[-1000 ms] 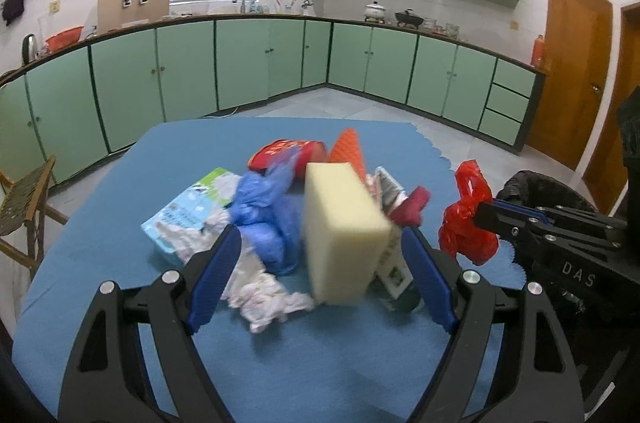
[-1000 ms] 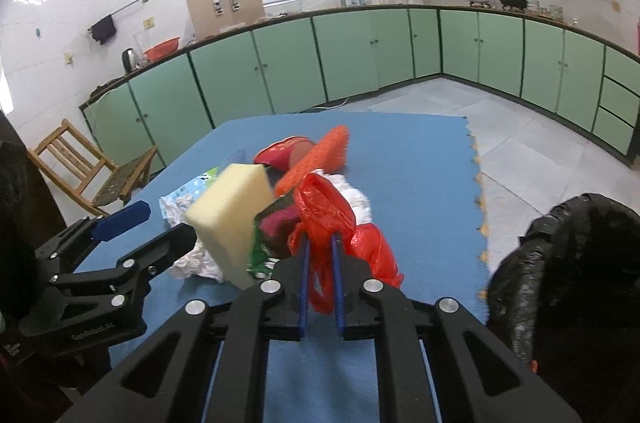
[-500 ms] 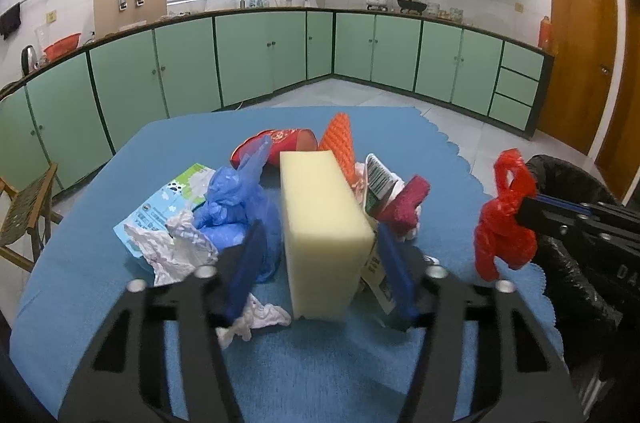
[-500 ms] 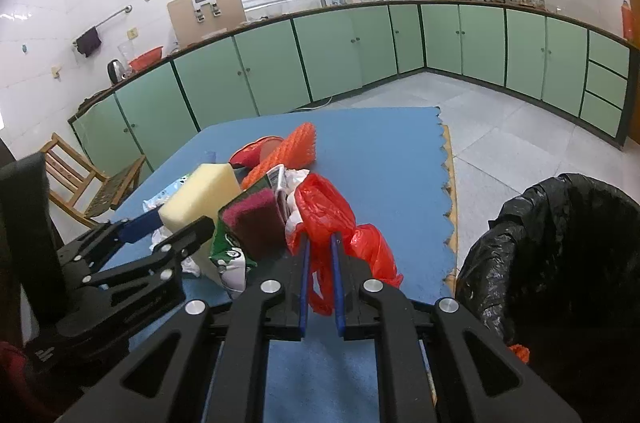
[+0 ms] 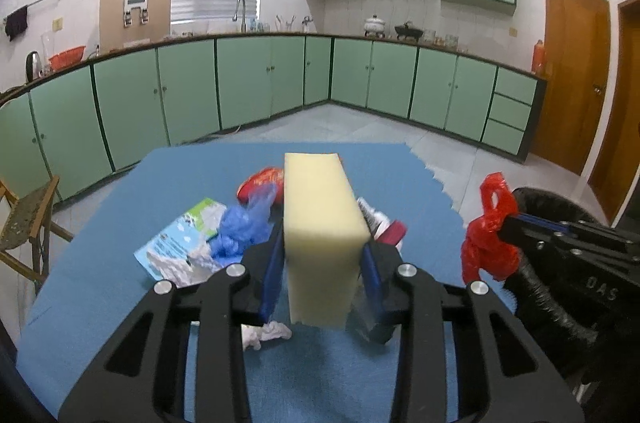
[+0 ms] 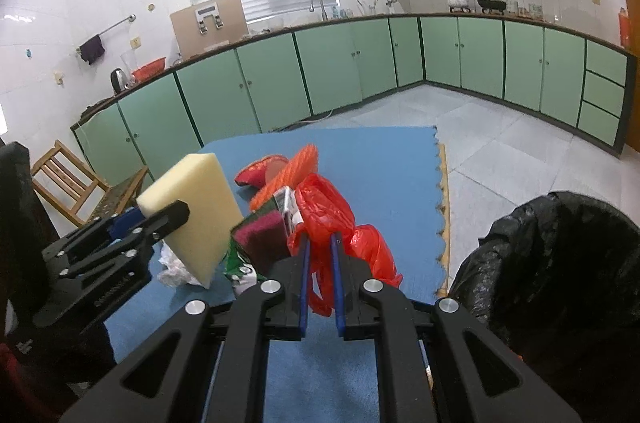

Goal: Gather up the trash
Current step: 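Carry the red bag and yellow sponge over the bin and open both tools, then return both tools to the remaining trash on the mat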

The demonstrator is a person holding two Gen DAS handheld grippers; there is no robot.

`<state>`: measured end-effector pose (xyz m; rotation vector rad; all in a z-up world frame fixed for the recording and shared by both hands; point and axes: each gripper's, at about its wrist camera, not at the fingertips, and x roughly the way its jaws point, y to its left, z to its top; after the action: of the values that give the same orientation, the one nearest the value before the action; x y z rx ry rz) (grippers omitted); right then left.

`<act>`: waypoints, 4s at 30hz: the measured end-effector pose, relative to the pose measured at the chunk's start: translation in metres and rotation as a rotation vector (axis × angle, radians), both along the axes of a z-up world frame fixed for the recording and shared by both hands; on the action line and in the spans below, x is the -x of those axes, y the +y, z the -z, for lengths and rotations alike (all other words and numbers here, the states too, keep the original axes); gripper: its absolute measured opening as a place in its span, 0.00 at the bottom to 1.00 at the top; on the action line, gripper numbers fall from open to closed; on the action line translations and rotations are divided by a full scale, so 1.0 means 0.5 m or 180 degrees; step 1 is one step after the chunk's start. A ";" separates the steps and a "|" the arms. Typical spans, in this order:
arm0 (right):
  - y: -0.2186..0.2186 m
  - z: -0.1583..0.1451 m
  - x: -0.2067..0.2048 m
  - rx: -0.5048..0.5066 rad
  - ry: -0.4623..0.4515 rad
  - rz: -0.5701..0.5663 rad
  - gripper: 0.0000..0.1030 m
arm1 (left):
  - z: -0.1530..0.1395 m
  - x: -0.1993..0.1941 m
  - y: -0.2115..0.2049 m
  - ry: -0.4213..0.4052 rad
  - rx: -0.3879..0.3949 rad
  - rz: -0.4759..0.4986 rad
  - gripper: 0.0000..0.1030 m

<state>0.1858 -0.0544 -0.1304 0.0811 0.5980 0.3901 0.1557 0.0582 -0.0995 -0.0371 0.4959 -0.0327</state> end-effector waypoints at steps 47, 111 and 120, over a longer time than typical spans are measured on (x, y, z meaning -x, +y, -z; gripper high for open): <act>-0.447 -0.085 0.161 0.0065 -0.0278 0.1399 0.09 | -0.001 0.000 -0.485 -0.0043 0.0183 0.1553 0.32; 0.016 0.052 0.018 0.0233 -0.0086 0.0563 0.94 | 0.082 0.005 0.134 0.0479 -0.0072 -0.0341 0.83; 0.046 0.070 -0.004 0.0324 -0.0023 0.0457 0.94 | 0.135 -0.043 0.157 0.0845 0.0027 -0.0444 0.83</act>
<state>0.1876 -0.0313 -0.1656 0.0247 0.6000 0.2203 0.1773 0.1365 -0.1670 -0.0849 0.7575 0.1079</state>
